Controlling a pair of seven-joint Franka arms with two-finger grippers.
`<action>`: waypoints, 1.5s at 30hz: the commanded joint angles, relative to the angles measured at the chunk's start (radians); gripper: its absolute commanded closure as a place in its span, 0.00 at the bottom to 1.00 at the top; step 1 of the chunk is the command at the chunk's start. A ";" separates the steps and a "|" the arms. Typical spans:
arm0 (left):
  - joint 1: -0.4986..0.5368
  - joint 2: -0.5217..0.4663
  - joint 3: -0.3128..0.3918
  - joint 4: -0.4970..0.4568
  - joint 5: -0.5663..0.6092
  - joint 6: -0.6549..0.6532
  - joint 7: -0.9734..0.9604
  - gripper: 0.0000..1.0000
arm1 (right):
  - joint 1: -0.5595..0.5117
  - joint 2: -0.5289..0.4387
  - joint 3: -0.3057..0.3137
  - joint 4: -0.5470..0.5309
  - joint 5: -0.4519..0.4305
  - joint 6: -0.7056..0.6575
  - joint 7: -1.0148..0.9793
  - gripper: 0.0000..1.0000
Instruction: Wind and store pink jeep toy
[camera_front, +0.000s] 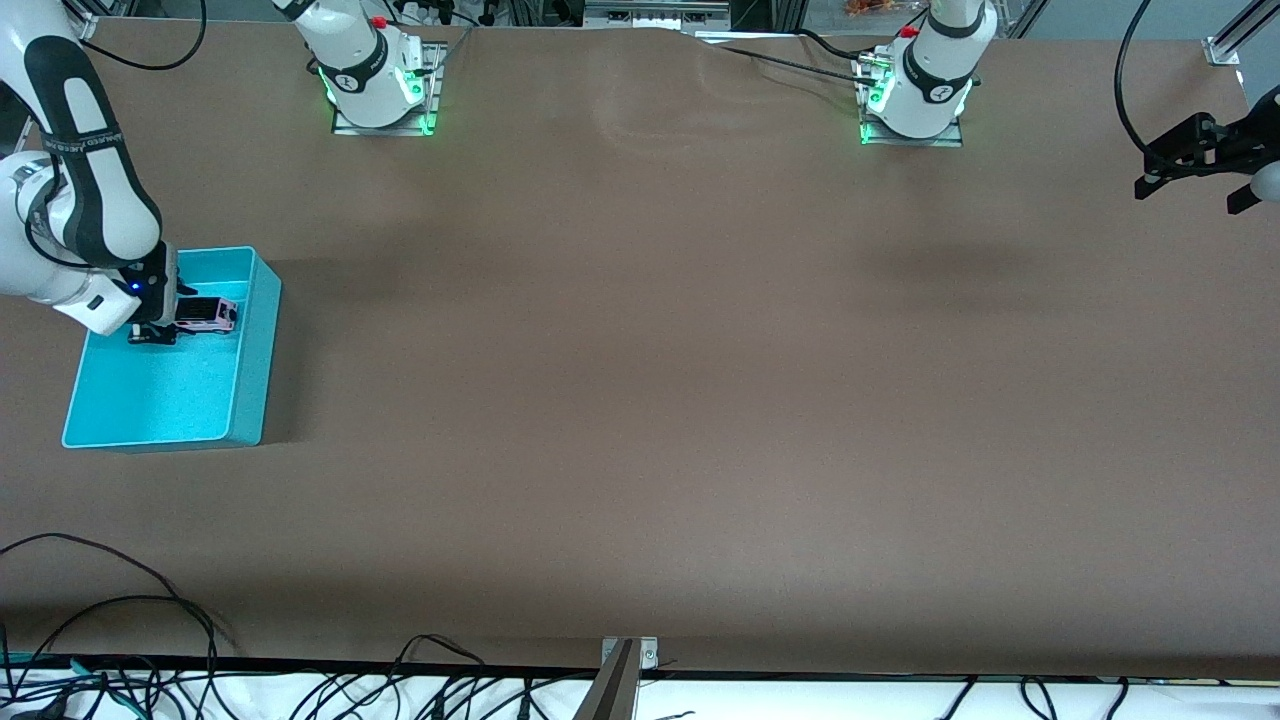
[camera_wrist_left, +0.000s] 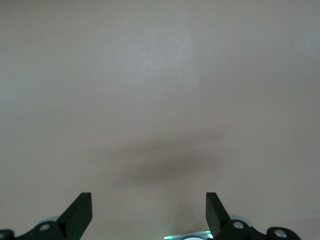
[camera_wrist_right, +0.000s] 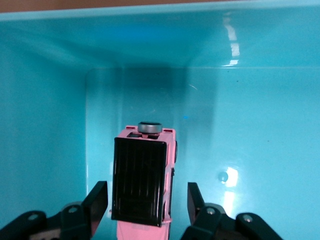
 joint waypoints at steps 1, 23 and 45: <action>-0.003 0.015 -0.004 0.034 0.023 -0.021 0.004 0.00 | -0.004 -0.034 0.004 -0.012 0.014 -0.002 -0.030 0.23; -0.003 0.015 -0.004 0.034 0.023 -0.021 0.004 0.00 | -0.001 -0.266 0.186 -0.094 0.017 -0.065 0.533 0.23; -0.003 0.015 -0.004 0.033 0.023 -0.021 0.004 0.00 | 0.079 -0.350 0.280 0.132 -0.012 -0.299 1.229 0.23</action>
